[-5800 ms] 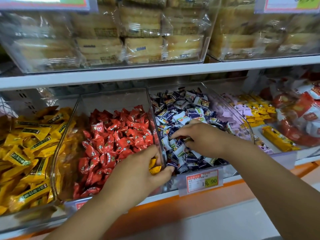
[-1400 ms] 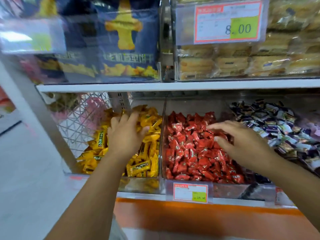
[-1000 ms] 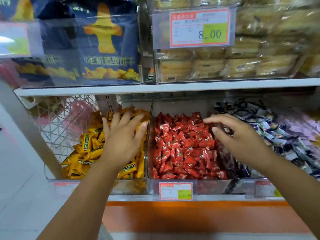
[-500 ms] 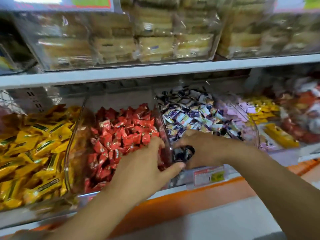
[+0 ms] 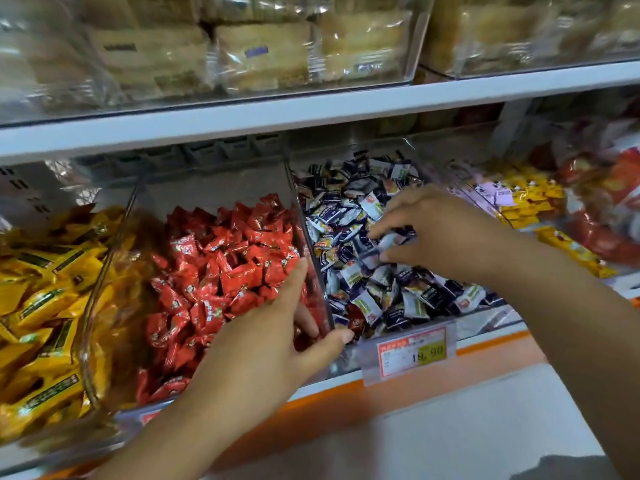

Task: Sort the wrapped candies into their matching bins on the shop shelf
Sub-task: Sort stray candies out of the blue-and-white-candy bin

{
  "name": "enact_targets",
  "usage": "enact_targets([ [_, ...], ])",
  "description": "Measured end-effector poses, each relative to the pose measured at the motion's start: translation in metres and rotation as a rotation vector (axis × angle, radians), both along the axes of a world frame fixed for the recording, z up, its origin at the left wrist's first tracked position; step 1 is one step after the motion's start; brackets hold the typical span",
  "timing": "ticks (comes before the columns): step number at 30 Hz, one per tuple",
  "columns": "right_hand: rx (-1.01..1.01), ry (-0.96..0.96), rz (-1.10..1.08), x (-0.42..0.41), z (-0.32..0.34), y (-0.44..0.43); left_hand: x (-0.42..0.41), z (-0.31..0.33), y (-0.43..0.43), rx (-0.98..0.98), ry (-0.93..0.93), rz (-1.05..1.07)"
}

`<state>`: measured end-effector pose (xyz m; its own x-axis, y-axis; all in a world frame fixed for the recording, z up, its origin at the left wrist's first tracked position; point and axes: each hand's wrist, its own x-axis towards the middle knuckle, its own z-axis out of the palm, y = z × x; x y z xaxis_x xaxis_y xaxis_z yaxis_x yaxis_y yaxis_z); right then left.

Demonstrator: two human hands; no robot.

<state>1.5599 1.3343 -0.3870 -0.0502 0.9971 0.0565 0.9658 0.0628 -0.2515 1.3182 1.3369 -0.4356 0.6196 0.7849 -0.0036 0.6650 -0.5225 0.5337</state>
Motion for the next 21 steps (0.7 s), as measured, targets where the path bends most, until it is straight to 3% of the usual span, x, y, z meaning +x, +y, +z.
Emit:
enact_targets([
  [4,-0.166,0.218,0.134,-0.030,0.000,-0.010,0.001,-0.001,0.000,-0.036,-0.033,-0.004],
  [10,-0.532,0.003,0.157,-0.039,-0.030,0.003,0.001,0.001,-0.002,-0.033,-0.054,-0.001],
  [13,-0.582,-0.092,0.177,-0.044,-0.032,0.008,0.001,0.001,-0.003,-0.051,-0.048,-0.001],
  [21,-0.581,-0.072,0.170,-0.048,-0.035,0.014,0.002,0.002,-0.003,-0.087,-0.082,-0.005],
])
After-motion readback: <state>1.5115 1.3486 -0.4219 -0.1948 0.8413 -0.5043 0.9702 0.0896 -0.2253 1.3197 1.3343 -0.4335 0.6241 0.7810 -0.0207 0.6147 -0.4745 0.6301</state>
